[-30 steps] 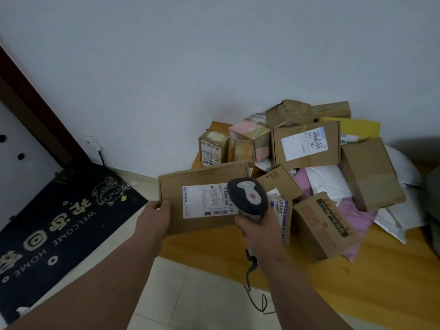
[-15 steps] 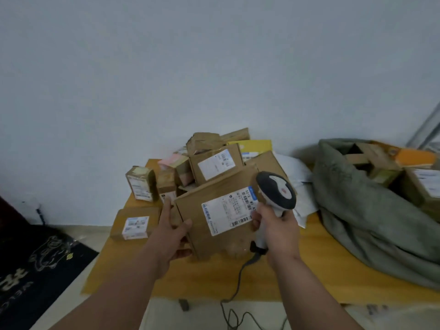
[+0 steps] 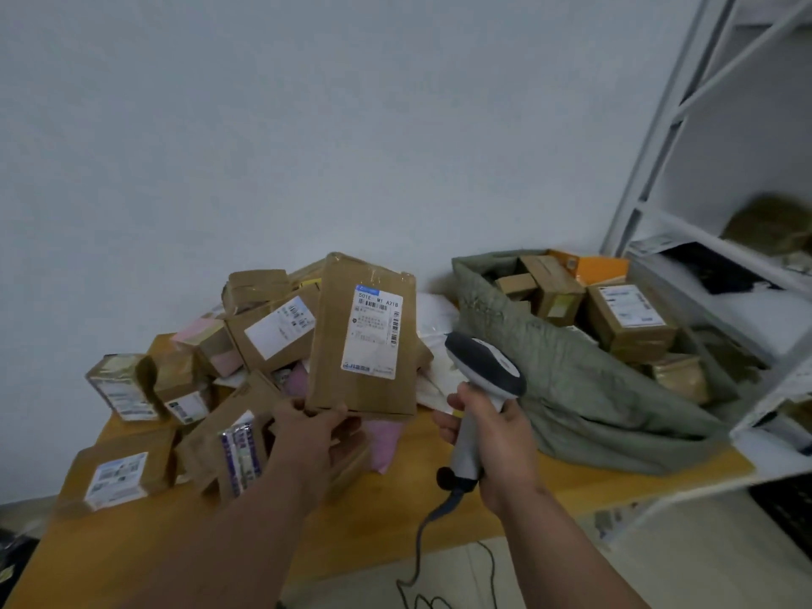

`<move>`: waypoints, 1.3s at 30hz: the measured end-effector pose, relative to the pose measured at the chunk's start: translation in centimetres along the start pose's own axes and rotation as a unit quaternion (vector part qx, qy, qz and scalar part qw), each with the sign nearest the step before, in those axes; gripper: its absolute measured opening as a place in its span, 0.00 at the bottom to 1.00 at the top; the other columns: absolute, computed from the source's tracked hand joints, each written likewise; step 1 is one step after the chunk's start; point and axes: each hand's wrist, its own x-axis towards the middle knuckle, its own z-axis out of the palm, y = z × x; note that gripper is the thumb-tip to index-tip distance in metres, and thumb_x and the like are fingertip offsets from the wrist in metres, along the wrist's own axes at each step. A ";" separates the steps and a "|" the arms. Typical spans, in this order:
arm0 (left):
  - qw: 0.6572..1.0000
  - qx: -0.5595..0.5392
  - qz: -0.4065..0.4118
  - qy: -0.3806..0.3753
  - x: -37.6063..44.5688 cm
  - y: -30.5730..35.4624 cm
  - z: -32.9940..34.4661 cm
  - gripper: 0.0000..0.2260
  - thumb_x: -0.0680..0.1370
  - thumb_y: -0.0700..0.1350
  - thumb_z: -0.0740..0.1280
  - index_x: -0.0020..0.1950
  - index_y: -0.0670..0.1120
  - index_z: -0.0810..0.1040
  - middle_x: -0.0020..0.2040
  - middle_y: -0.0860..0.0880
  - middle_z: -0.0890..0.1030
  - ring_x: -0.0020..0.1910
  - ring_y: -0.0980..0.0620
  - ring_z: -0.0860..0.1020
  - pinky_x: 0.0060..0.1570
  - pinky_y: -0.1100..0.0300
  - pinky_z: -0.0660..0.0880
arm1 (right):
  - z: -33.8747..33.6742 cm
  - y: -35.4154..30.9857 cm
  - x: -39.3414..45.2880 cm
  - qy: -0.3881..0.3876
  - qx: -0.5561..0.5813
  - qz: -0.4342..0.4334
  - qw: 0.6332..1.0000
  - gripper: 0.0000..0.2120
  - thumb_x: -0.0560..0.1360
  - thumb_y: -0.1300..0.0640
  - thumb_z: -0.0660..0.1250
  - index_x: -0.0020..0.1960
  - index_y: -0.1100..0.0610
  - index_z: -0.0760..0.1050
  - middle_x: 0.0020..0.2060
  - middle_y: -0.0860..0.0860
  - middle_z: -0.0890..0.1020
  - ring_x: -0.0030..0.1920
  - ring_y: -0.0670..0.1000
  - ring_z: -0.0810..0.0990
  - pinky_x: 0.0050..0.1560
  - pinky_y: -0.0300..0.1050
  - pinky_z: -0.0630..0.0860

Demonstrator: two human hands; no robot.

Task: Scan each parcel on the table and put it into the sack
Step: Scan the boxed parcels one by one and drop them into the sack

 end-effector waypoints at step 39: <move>0.990 0.001 -0.046 -0.134 11.3 1.9 4.5 0.16 0.78 0.28 0.63 0.62 0.42 0.69 0.61 0.37 0.75 0.47 0.43 0.81 0.37 0.56 0.83 | 6.0 -4.6 7.7 0.020 -0.039 -0.051 0.998 0.09 0.79 0.60 0.66 0.43 0.63 0.79 0.30 0.58 0.81 0.29 0.53 0.81 0.33 0.47 0.75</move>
